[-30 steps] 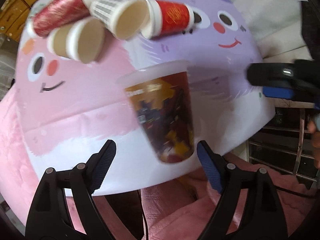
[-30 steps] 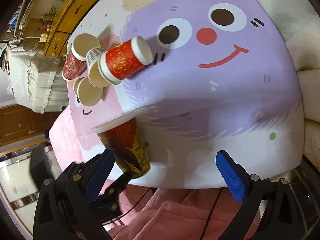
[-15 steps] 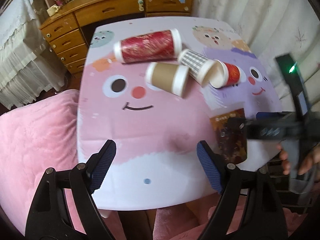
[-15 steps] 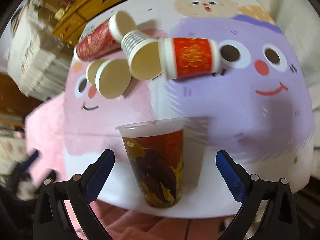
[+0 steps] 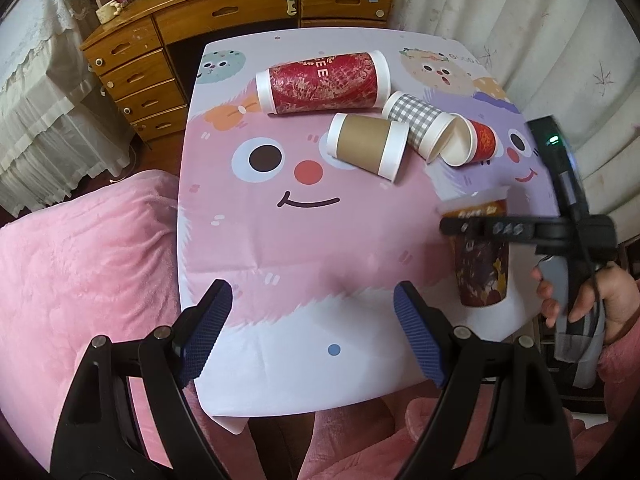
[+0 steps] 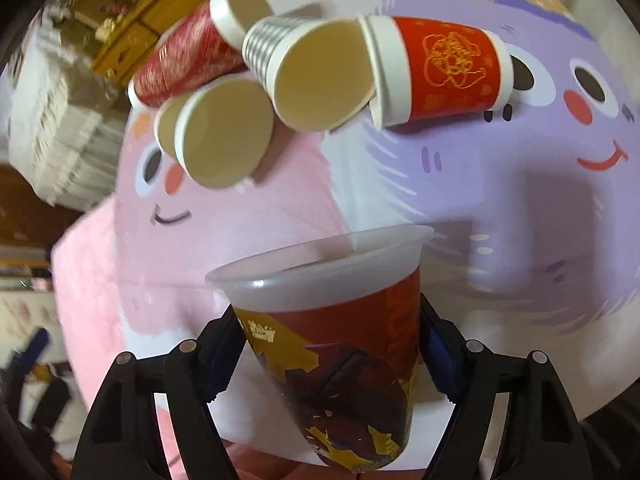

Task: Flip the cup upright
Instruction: 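Lower the clear printed cup rim up onto the tablecloth with the right tool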

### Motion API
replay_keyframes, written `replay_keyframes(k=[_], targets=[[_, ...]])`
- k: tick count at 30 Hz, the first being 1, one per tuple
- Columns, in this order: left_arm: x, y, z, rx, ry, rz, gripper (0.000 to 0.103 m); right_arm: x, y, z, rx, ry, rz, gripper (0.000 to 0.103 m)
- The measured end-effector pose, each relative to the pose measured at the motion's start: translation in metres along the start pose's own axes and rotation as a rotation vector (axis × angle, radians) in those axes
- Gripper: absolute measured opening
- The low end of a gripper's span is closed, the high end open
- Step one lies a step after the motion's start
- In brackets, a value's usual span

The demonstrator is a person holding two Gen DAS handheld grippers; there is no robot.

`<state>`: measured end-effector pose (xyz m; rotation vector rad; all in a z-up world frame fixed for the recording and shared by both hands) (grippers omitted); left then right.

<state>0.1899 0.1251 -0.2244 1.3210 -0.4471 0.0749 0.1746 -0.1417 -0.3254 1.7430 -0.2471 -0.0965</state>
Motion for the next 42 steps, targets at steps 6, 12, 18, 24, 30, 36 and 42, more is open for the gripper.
replay_keyframes(k=[6,12,18,24,30,36,42], targets=[[0.011,-0.005,0.003,-0.040,-0.010,0.005,0.081,0.011,0.042,0.006,0.069,0.001,0.313,0.077],[0.019,-0.009,0.013,-0.068,-0.048,0.016,0.081,-0.011,0.064,0.008,0.017,0.118,0.708,0.077],[0.018,-0.008,0.017,-0.081,-0.057,0.005,0.081,-0.039,0.056,0.004,-0.017,0.164,0.751,0.078],[0.012,0.003,0.023,-0.094,-0.030,-0.007,0.081,-0.060,0.040,0.009,-0.028,0.182,0.572,0.100],[-0.002,0.021,0.032,-0.046,0.002,0.008,0.081,-0.082,0.035,0.013,-0.006,0.268,0.234,0.102],[-0.003,0.059,0.065,0.009,0.065,0.083,0.081,-0.107,0.081,0.034,-0.063,0.239,0.032,0.103],[0.005,0.098,0.113,0.010,0.091,0.122,0.081,-0.123,0.142,0.048,-0.154,0.149,-0.007,0.103]])
Point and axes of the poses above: each gripper's, at about its wrist camera, not at the fingertips, and y roughly against the way its jaws point, z to its right, x to its top, the point moved 6 cm from there along -y, roughly the way its jaws point, and after that the axes turned 8 degrees about -x, right-handed, at the moved point
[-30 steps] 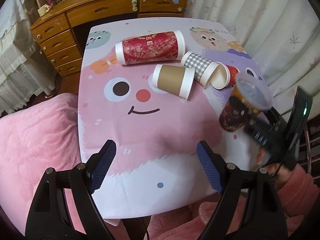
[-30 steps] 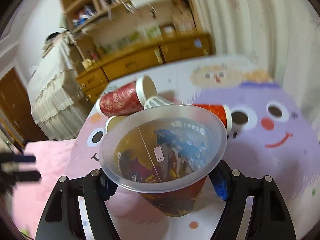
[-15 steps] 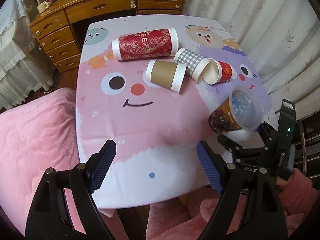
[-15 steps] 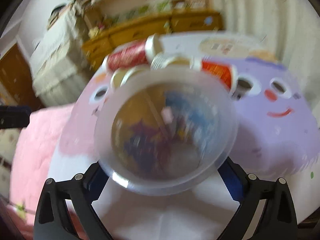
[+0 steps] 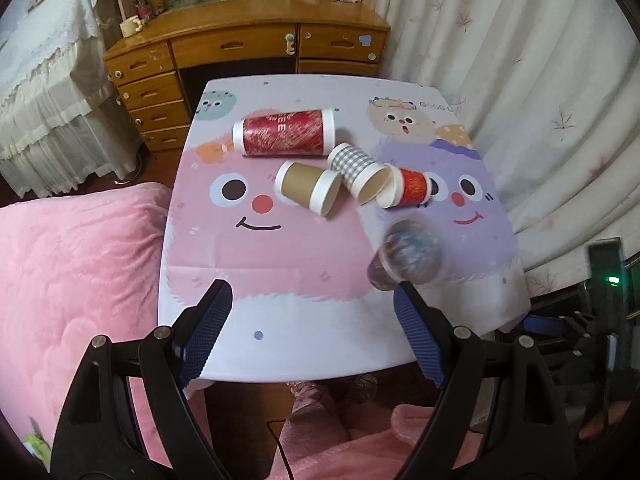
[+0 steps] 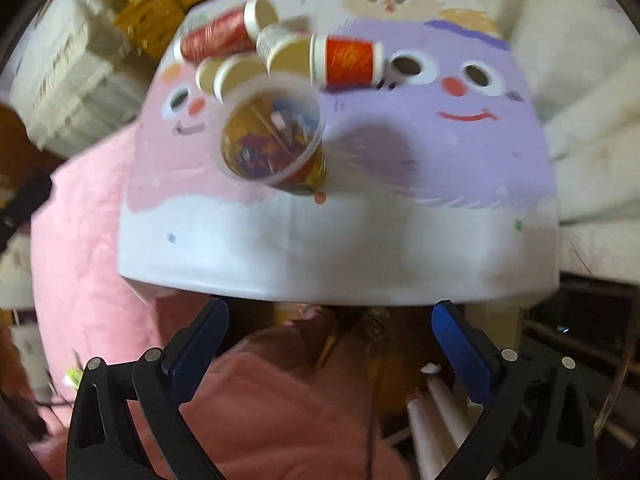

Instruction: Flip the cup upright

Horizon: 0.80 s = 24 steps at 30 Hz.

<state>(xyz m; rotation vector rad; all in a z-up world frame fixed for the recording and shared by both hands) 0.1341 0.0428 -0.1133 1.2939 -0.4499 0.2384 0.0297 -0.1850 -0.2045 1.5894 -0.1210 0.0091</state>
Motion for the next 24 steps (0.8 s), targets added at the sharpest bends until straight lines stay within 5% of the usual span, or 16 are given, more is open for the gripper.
replay_keyframes(k=[14,17,19,24], targets=[[-0.014,0.053,0.054,0.139,0.022,0.139,0.082,-0.004,0.135,0.003,0.068,0.002,0.435,0.103],[-0.016,0.055,0.053,0.135,0.038,0.153,0.091,-0.011,0.158,0.011,0.058,-0.013,0.513,0.103],[-0.018,0.055,0.053,0.141,0.045,0.154,0.103,-0.016,0.170,0.020,0.037,-0.028,0.545,0.103],[-0.021,0.056,0.057,0.155,0.042,0.166,0.102,-0.019,0.173,0.032,0.036,-0.059,0.552,0.103]])
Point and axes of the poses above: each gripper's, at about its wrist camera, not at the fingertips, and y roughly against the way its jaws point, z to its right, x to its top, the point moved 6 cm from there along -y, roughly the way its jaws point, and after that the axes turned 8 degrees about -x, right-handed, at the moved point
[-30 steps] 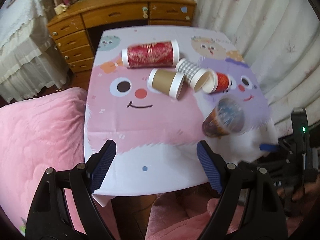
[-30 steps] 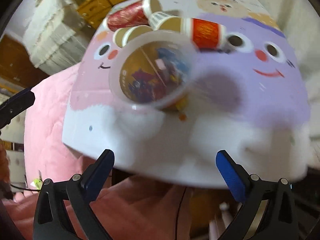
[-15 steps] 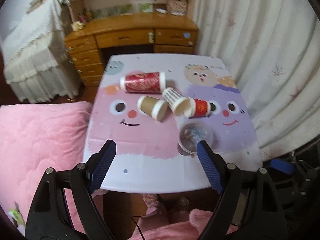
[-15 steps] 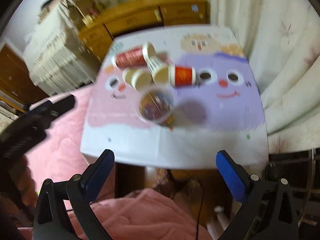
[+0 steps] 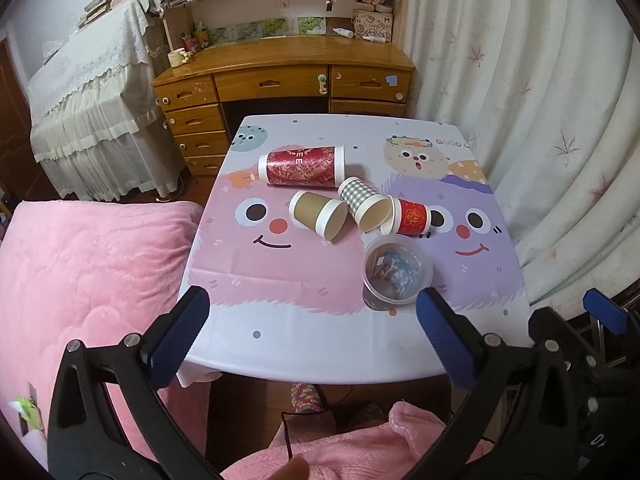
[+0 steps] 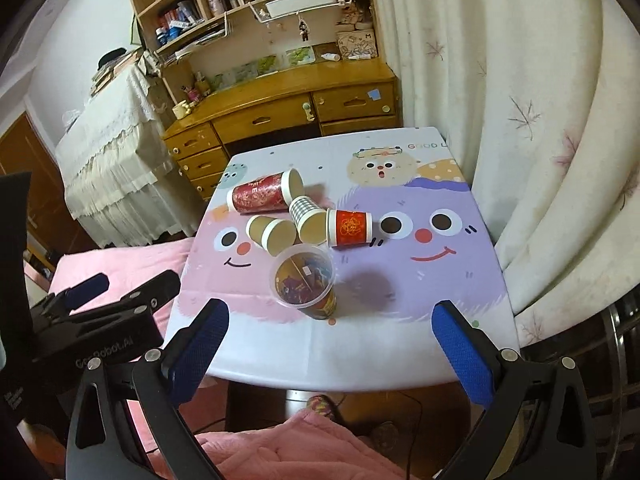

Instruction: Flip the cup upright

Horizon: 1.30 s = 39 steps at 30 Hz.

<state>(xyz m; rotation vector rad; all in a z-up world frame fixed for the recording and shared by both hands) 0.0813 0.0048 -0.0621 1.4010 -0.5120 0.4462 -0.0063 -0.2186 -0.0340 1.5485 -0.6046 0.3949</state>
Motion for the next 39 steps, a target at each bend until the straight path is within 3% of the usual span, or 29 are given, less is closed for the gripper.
replay_keyframes(k=[9,39], targets=[[0.006,0.001,0.011,0.012,-0.039,0.031,0.102,0.008,0.008,0.009,0.017,-0.045,0.075,0.103],[0.007,0.008,0.008,0.037,-0.043,0.054,0.102,0.002,-0.012,0.001,0.021,-0.029,-0.002,0.103]])
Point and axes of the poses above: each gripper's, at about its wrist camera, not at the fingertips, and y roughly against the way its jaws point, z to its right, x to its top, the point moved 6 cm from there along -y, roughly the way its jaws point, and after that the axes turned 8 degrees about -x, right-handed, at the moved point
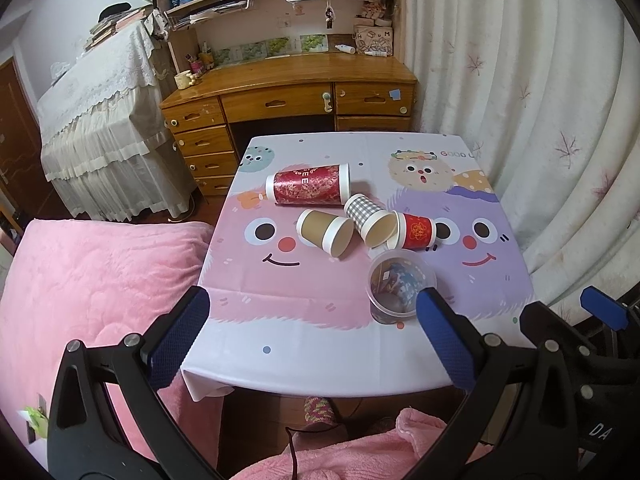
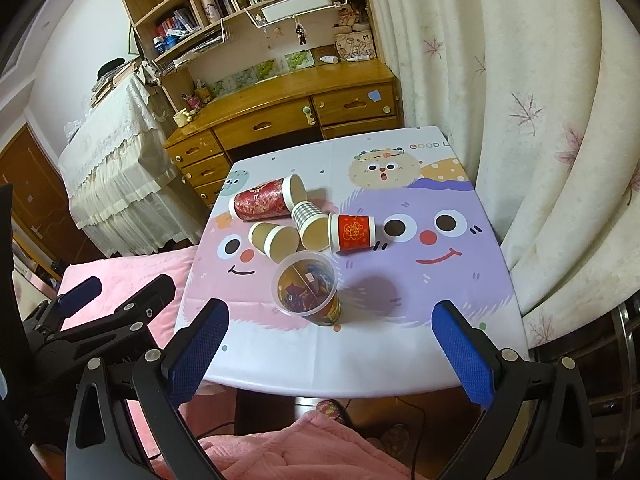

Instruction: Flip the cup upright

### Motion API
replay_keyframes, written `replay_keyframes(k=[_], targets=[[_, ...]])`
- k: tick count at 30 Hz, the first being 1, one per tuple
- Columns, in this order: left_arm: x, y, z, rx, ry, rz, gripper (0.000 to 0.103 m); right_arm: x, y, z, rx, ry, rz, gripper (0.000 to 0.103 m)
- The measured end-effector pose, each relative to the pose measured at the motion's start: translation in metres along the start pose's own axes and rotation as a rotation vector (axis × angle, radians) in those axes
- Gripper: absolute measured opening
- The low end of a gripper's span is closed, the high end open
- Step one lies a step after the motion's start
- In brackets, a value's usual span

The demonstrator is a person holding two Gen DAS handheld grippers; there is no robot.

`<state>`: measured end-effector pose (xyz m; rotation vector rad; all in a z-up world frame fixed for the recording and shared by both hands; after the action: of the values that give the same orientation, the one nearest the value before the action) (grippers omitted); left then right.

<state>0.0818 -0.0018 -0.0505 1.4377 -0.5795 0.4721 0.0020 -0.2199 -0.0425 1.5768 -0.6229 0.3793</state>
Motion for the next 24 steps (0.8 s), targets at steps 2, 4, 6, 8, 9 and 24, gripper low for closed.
replay_keyframes(k=[2,4,6,8,9,24], targets=[[0.000,-0.001,0.000,-0.001,0.000,-0.002,0.102,0.000,0.000,0.000,-0.003,-0.002,-0.002,0.103],[0.000,0.000,-0.002,-0.001,-0.002,-0.002,0.102,-0.002,-0.002,0.001,-0.006,-0.006,-0.005,0.103],[0.000,-0.001,-0.001,-0.001,0.000,-0.003,0.102,-0.003,-0.003,0.002,-0.010,-0.009,-0.008,0.103],[0.000,-0.002,-0.001,0.000,0.001,-0.005,0.102,-0.004,-0.004,0.003,-0.012,-0.011,-0.011,0.103],[-0.001,-0.002,-0.001,0.000,0.001,-0.007,0.103,-0.005,-0.004,0.003,-0.013,-0.013,-0.013,0.103],[-0.006,-0.004,-0.005,0.003,0.006,-0.014,0.102,-0.004,-0.013,0.000,-0.010,-0.008,-0.035,0.103]])
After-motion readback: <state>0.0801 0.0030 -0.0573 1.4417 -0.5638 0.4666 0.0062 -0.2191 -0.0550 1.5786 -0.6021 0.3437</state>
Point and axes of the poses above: each gripper's, at about its wrist camera, not at the fingertips, and y roughly against the way its jaws point, z to its right, x to its top, the point moved 6 cm from there along -y, roughly the way its jaws point, and after that the axes turned 8 degrees about -x, right-handed, at the moved point
